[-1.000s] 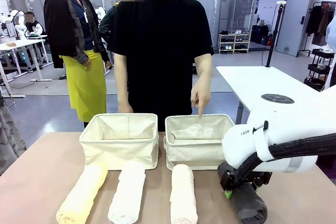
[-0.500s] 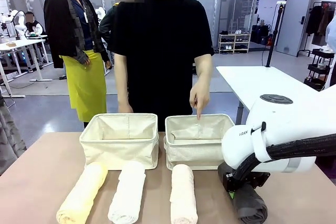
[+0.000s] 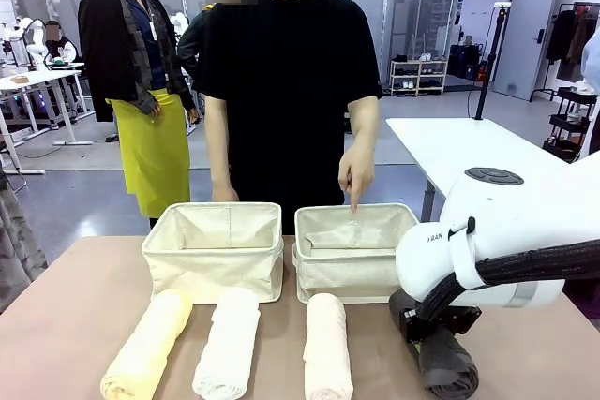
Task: Divide the towels into two baskets.
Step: Pick up one hotel-folded towel and place it in the Fabric basket indicated by the person.
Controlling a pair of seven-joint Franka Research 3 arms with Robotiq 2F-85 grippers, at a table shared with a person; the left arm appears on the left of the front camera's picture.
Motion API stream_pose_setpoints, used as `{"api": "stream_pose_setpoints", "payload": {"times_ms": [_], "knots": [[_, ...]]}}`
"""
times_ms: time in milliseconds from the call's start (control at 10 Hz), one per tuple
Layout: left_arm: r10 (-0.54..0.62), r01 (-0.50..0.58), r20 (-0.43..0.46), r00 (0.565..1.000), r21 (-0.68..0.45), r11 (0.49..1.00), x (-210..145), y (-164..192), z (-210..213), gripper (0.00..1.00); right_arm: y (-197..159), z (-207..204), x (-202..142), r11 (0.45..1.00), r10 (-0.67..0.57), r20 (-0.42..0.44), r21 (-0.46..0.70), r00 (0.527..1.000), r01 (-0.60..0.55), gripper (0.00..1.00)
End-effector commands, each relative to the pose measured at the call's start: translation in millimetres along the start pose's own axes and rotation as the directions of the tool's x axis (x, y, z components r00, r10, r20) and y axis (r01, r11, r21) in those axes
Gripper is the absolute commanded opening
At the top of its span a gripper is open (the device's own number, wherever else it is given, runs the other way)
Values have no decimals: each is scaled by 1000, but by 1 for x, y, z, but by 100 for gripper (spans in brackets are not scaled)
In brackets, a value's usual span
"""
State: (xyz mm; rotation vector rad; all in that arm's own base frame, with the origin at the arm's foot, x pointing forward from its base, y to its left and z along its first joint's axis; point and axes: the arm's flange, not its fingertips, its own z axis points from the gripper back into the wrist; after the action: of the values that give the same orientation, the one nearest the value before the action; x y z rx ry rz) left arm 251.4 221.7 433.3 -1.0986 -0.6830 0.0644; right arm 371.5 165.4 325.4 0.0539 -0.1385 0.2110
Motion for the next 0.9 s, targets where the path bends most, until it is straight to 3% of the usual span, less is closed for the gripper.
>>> {"api": "stream_pose_setpoints", "payload": {"times_ms": [0, 100, 400, 600, 800], "knots": [[-16, 16, 12, 1000, -21, 1000, 1, -2, 3, 100, 0, -1, 0, 1000, 2, -2, 1, 1000, -2, 33], [-16, 16, 12, 1000, -21, 1000, 1, -2, 3, 100, 0, 0, 0, 1000, 0, 0, 0, 1000, 0, 37], [-16, 16, 12, 1000, -21, 1000, 1, -2, 3, 100, 15, 75, -7, 952, 301, -40, -42, 953, -302, 36], [-16, 16, 12, 1000, -21, 1000, 1, -2, 3, 100, 22, 121, 12, 877, 476, -123, 0, 871, -480, 36], [-16, 16, 12, 1000, -21, 1000, 1, -2, 3, 100, 29, 147, 53, 797, 598, -91, -40, 796, -603, 36]]}}
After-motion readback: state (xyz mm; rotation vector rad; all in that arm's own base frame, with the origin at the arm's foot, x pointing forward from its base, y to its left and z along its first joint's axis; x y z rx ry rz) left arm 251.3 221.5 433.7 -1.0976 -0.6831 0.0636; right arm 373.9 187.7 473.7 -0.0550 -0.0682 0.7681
